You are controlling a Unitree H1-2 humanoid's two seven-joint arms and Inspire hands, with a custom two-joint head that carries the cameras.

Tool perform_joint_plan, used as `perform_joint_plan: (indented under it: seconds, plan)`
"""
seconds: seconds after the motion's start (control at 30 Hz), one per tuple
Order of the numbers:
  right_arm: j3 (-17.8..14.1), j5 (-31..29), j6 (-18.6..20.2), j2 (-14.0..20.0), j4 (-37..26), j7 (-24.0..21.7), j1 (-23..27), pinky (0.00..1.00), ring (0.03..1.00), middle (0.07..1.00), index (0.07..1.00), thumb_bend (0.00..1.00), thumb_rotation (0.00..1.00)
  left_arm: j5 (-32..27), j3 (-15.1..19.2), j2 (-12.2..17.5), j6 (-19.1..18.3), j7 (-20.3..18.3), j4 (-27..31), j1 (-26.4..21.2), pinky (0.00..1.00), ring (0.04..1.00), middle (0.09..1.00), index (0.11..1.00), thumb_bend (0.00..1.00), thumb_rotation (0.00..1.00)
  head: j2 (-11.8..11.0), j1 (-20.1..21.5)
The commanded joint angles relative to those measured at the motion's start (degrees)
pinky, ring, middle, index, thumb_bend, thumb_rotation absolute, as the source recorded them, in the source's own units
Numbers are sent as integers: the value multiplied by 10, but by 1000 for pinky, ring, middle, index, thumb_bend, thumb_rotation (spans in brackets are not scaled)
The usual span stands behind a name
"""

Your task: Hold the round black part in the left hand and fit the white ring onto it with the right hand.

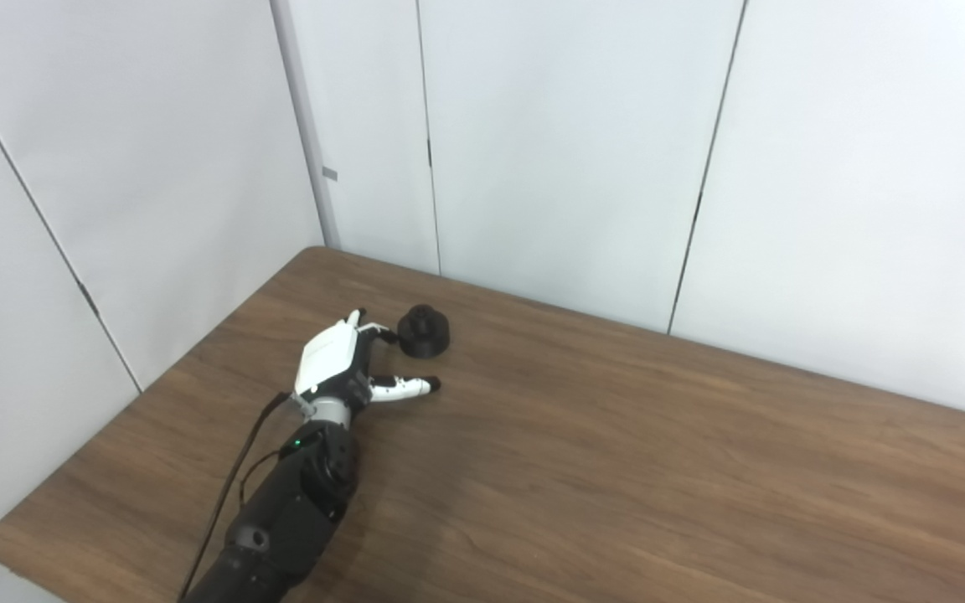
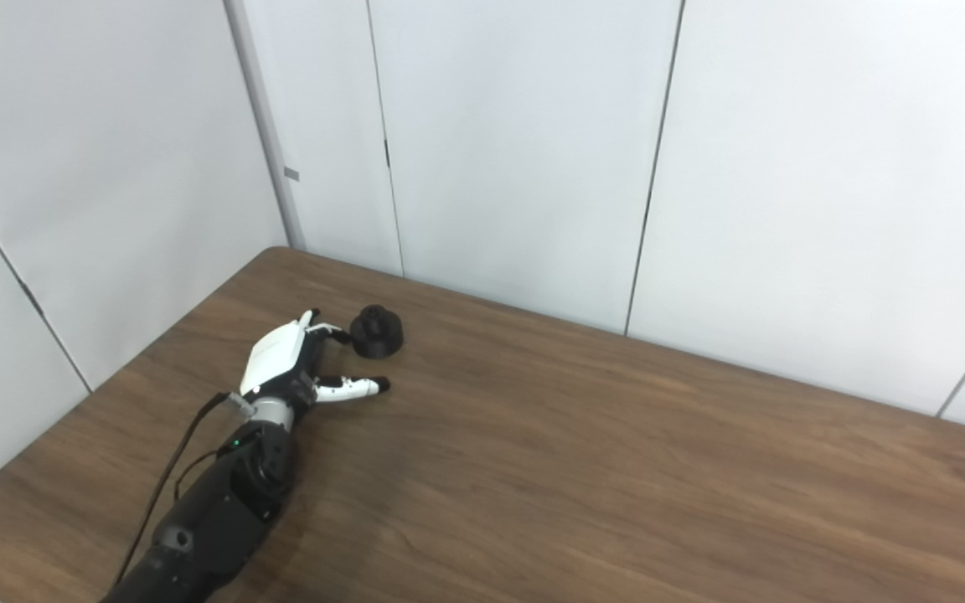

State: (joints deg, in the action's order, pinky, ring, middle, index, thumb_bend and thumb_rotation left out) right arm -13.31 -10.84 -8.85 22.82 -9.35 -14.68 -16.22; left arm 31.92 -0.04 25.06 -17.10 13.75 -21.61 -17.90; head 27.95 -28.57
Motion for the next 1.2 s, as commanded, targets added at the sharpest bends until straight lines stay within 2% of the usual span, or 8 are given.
perform_joint_plan:
  seconds: [0.0, 0.13, 0.27, 0.4, 0.63, 1.0, 1.17]
  plan:
    - [-11, -8, -11, 15, -19, -1, -5, 1000, 1000, 1000, 997, 552, 669, 7, -8, 9, 13, 7, -2, -21, 1000, 1000, 1000, 725, 1000, 312, 1, 0]
    - [-16, -9, -12, 17, -26, -3, -15, 1000, 1000, 1000, 997, 572, 674, 8, -16, 6, 9, 14, -7, -21, 1000, 1000, 1000, 749, 1000, 294, 2, 3]
    - [-22, -13, -15, 20, -28, -7, -24, 1000, 1000, 1000, 996, 565, 668, 10, -23, 7, -1, 12, -8, -22, 1000, 1000, 1000, 771, 1000, 318, 4, 6]
    - [-26, -10, -16, 26, -30, -12, -29, 1000, 1000, 1000, 999, 580, 692, 7, -28, 9, -24, -5, -4, -23, 1000, 1000, 1000, 814, 1000, 332, 6, 6]
    - [-36, -23, -16, 35, -30, -21, -38, 1000, 1000, 1000, 994, 611, 691, 7, -32, 13, -22, -8, -10, -30, 1000, 1000, 1000, 860, 1000, 344, 8, 8]
    - [-53, -29, -20, 50, -22, -33, -48, 1000, 1000, 1000, 985, 628, 679, 8, -50, 5, -22, 3, -50, -52, 1000, 1000, 1000, 857, 1000, 349, 10, 14]
    - [-62, -34, -16, 55, -21, -37, -55, 1000, 1000, 1000, 987, 658, 673, 5, -62, 1, -13, 8, -80, -68, 1000, 1000, 1000, 838, 1000, 308, 13, 20]
